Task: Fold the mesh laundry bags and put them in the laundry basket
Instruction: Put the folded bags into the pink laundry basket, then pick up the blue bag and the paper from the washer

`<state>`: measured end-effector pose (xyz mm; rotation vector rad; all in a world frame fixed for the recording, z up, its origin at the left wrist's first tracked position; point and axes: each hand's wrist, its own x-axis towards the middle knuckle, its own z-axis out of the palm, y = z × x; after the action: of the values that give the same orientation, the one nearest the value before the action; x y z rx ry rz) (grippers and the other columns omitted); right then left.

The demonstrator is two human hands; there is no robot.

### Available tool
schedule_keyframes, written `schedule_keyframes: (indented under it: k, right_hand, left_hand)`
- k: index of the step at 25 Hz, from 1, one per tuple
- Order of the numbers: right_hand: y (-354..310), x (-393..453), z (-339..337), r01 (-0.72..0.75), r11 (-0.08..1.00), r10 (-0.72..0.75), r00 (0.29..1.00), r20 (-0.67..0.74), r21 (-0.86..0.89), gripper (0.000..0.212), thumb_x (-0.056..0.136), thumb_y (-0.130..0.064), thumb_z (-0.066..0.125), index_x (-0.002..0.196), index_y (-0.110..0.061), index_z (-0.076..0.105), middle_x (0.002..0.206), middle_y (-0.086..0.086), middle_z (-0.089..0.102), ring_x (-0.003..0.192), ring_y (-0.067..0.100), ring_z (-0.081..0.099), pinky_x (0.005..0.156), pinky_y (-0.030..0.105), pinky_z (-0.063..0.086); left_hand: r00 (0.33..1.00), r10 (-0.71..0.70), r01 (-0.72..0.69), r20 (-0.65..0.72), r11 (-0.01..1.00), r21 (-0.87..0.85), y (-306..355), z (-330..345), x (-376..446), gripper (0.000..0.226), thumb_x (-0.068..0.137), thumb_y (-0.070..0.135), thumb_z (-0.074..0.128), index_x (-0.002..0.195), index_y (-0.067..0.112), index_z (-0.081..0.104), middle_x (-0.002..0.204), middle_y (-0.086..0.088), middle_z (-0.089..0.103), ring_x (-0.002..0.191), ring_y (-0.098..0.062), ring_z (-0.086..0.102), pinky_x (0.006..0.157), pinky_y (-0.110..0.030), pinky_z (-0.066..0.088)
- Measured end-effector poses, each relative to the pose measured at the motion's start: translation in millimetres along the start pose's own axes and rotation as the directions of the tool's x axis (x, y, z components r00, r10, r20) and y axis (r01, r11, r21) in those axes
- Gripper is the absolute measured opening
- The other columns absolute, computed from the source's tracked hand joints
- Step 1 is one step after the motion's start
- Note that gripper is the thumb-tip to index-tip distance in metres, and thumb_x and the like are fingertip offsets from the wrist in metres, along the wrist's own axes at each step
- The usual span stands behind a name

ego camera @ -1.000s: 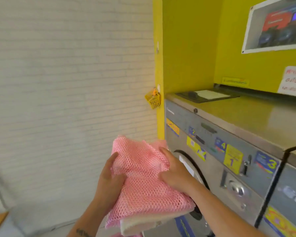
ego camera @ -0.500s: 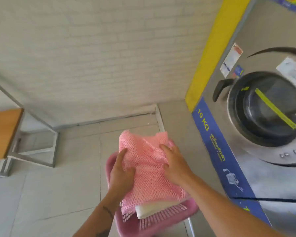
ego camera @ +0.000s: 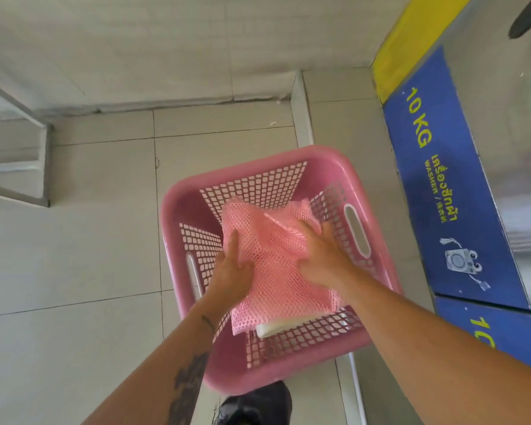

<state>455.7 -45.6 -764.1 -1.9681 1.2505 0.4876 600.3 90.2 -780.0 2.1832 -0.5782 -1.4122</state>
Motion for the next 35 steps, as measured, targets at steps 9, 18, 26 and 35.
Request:
schedule_keyframes:
  k: [9,18,26,35]
  right_hand:
    - [6,-66,-57,-0.138,0.988,0.138,0.99,0.015,0.073,0.077,0.084,-0.024,0.059,0.153,-0.029,0.026,0.162,0.005,0.009,0.144,0.033,0.03,0.114,0.048,0.035]
    - [-13,-268,-246,-0.024,0.959,0.105,0.955,-0.276,0.281,0.055,0.089,-0.027,0.063,0.141,-0.029,0.048,0.145,0.002,0.039,0.131,0.019,0.046,0.099,0.027,0.038]
    - [27,-489,-376,0.047,0.946,0.175,0.758,-0.628,0.321,0.045,0.092,-0.02,0.064,0.134,-0.031,0.053,0.132,-0.001,0.053,0.107,0.015,0.06,0.09,0.033,0.051]
    - [108,-757,-417,0.013,0.969,0.23,0.307,-0.923,0.246,0.04,0.089,-0.017,0.066,0.124,-0.033,0.059,0.117,-0.003,0.061,0.097,0.013,0.065,0.089,0.04,0.054]
  left_hand:
    - [0.999,0.029,-0.033,0.033,0.993,0.113,61,-29,-50,0.039,0.096,0.014,0.045,0.132,0.021,0.055,0.112,-0.001,0.064,0.053,-0.008,0.054,0.041,-0.016,0.044]
    - [0.879,0.463,-0.469,0.116,0.883,0.027,266,-53,-215,0.023,0.094,0.018,0.054,0.113,0.023,0.066,0.1,-0.002,0.071,0.089,-0.022,0.07,0.064,-0.02,0.05]
    - [0.482,0.796,-0.832,0.366,0.547,-0.095,457,9,-380,0.018,0.088,0.013,0.062,0.098,0.027,0.068,0.082,-0.002,0.071,0.069,-0.011,0.065,0.064,-0.025,0.049]
    - [-0.124,0.85,-0.971,0.512,0.001,-0.237,569,159,-587,0.027,0.09,0.005,0.063,0.088,0.032,0.07,0.083,-0.006,0.074,0.072,-0.016,0.071,0.077,-0.04,0.057]
